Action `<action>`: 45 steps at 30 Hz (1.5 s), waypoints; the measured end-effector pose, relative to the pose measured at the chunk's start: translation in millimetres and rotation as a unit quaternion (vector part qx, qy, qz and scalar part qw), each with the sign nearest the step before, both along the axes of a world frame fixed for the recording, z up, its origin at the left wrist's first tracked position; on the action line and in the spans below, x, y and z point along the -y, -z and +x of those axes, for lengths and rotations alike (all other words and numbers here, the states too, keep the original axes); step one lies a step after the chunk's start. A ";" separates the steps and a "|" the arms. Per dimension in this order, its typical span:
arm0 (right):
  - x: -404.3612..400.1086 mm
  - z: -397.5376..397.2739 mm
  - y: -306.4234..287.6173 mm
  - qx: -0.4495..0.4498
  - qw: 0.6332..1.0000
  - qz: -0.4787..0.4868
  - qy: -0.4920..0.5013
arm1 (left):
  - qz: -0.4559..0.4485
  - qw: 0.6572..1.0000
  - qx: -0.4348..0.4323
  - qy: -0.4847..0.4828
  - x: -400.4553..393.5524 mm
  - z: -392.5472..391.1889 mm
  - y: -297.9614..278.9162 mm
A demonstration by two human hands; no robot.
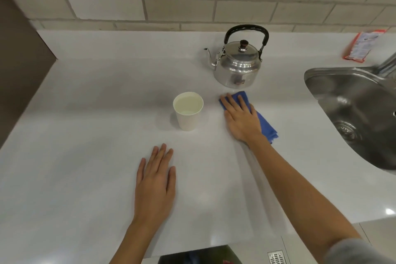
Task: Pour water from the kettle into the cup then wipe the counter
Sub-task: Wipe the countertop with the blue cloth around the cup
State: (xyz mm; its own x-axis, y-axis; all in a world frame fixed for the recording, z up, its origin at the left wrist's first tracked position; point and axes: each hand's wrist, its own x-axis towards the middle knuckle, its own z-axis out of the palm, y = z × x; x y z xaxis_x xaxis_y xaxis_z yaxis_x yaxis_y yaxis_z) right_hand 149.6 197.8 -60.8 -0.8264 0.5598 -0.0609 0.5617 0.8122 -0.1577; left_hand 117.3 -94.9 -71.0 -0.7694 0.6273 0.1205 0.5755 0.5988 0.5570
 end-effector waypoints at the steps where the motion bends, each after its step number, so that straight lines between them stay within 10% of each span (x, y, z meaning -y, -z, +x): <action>1: 10.6 0.5 0.5 -0.004 1.000 0.000 -0.027 | -0.001 1.000 0.000 0.001 -0.4 -0.3 -0.3; 14: 170.7 61.2 12.0 -0.053 0.985 -0.059 -0.150 | 0.086 0.993 0.071 -0.034 -1.6 -3.3 -1.2; 18: 164.7 46.6 -4.8 -0.288 0.907 -0.306 0.012 | 0.218 0.958 0.128 -0.137 -10.7 19.2 -19.0; 21: 130.8 30.4 -21.4 -0.387 0.844 -0.349 0.124 | 0.164 0.977 0.113 -0.079 -31.9 62.7 -24.8; 28: 79.5 -31.2 -36.9 -0.318 0.861 -0.396 0.034 | -0.135 0.988 0.038 -0.064 -99.9 97.2 -18.9; 45: 36.7 -44.9 -47.2 -0.436 0.840 -0.319 0.054 | -0.149 0.977 -0.065 0.137 -120.5 50.7 4.2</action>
